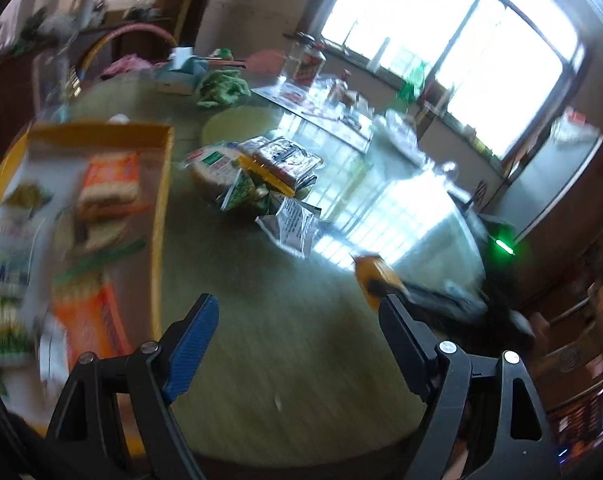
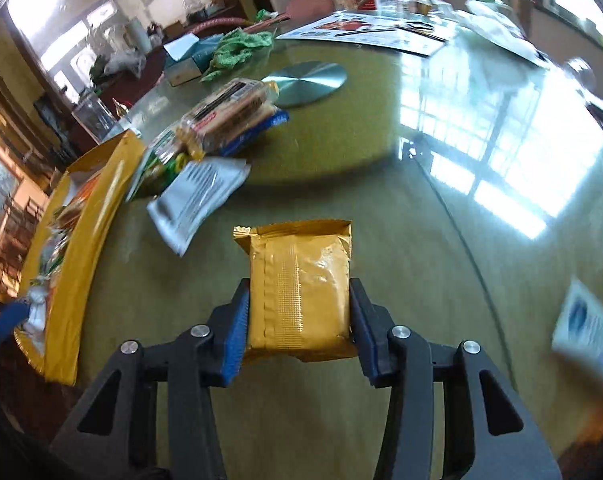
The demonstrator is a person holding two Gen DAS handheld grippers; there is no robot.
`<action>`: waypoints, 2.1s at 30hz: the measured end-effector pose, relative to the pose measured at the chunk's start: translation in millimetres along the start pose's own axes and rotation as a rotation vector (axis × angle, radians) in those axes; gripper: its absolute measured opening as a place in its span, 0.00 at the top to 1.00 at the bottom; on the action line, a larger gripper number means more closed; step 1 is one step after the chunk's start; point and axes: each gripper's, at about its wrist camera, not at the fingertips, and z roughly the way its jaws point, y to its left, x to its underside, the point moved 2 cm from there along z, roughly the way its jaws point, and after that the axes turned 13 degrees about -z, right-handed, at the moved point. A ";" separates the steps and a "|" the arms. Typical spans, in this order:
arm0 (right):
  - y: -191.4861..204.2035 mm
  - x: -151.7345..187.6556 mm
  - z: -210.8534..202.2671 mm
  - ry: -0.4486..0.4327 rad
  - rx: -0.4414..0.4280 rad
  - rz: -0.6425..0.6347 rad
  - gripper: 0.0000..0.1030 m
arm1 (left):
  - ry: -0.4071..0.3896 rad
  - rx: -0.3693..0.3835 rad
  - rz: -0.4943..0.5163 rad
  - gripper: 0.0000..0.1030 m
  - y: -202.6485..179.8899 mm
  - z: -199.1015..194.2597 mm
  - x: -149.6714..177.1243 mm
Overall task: Organize snacks
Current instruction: 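Grasp the yellow foil packet with the right gripper while the left gripper grasps the white packet, then carry both packets into the yellow tray and open both grippers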
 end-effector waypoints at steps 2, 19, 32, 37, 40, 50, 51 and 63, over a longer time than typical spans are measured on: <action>-0.2 14.7 -9.4 -0.024 0.004 0.033 0.54 | 0.020 -0.035 0.070 0.20 -12.3 21.8 -7.2; -9.0 42.5 -26.7 -0.098 -0.003 0.080 0.54 | 0.152 -0.251 0.247 0.43 -31.1 142.9 -43.6; -8.1 43.8 -27.0 -0.102 0.005 0.061 0.54 | 0.160 -0.140 0.176 0.96 -16.1 122.0 -29.2; -3.8 43.7 -26.3 -0.095 0.038 0.038 0.54 | 0.150 -0.113 0.133 0.95 -6.7 111.8 -20.8; -0.3 43.4 -25.6 -0.088 0.051 0.025 0.54 | 0.145 -0.103 0.089 0.90 0.4 113.6 -21.2; 8.2 46.3 -27.3 -0.085 0.074 0.005 0.56 | 0.112 -0.014 -0.006 0.99 16.4 67.1 -0.8; 9.8 46.4 -27.6 -0.088 0.071 0.010 0.56 | 0.108 0.006 -0.019 0.99 19.7 58.9 0.7; 112.4 3.0 -60.3 -0.235 -0.140 -0.141 0.56 | -0.119 0.071 -0.105 0.99 97.6 -85.9 -25.4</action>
